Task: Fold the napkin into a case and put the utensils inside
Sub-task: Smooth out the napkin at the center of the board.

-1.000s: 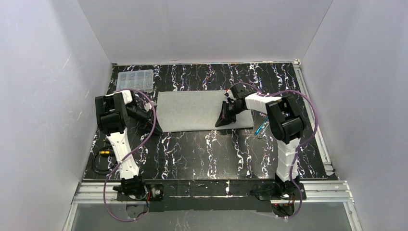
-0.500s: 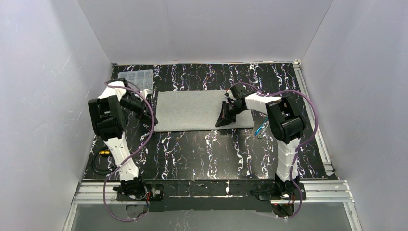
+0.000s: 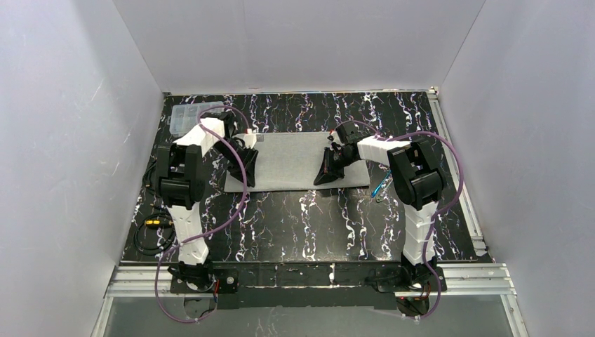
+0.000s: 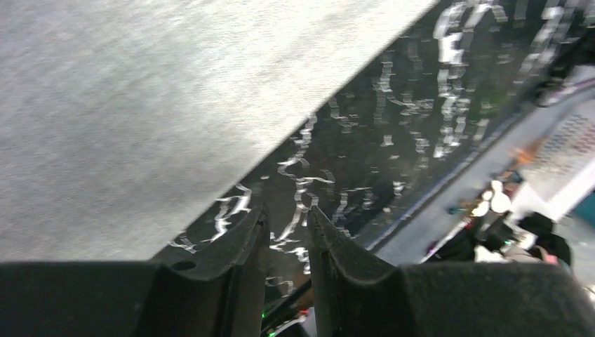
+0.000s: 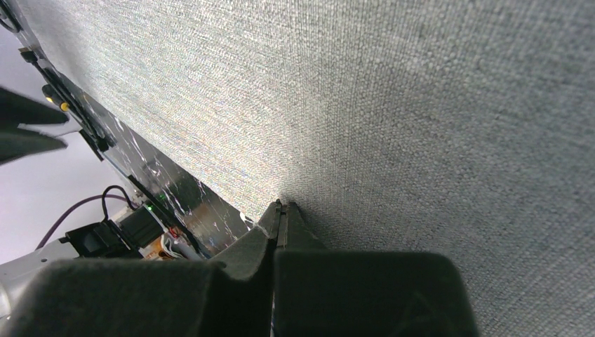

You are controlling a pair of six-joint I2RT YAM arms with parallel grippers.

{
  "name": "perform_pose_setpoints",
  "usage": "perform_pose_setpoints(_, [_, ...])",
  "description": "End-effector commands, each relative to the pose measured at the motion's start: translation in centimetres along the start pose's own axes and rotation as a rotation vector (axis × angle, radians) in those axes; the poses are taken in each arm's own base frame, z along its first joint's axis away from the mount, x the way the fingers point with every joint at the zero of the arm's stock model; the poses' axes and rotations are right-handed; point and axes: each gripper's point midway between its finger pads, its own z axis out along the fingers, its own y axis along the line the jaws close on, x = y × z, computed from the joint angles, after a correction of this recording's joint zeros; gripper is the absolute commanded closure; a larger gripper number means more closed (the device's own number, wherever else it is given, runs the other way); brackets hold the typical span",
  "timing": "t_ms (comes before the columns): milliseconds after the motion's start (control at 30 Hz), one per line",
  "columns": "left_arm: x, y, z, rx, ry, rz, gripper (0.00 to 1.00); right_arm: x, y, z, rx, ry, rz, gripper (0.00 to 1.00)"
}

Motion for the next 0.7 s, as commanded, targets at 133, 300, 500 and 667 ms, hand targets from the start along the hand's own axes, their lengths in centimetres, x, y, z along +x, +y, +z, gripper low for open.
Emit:
perform_pose_setpoints(133, [2.2,7.8,1.5,-0.330,0.094,0.067,0.78,-0.4,-2.1,-0.1,0.099,-0.029,0.001,0.99])
perform_pose_setpoints(300, [2.9,9.2,2.4,-0.362,0.141,0.057,0.80,-0.6,-2.9,-1.3,0.110,-0.042,0.012,0.99])
perform_pose_setpoints(500, [3.1,9.8,2.7,-0.370,0.158,0.061,0.82,-0.6,-3.4,-2.3,0.114,-0.048,0.021,0.99])
perform_pose_setpoints(667, [3.0,10.1,2.6,-0.384,0.164,0.074,0.83,-0.4,-5.3,-4.4,0.138,-0.069,0.059,0.99])
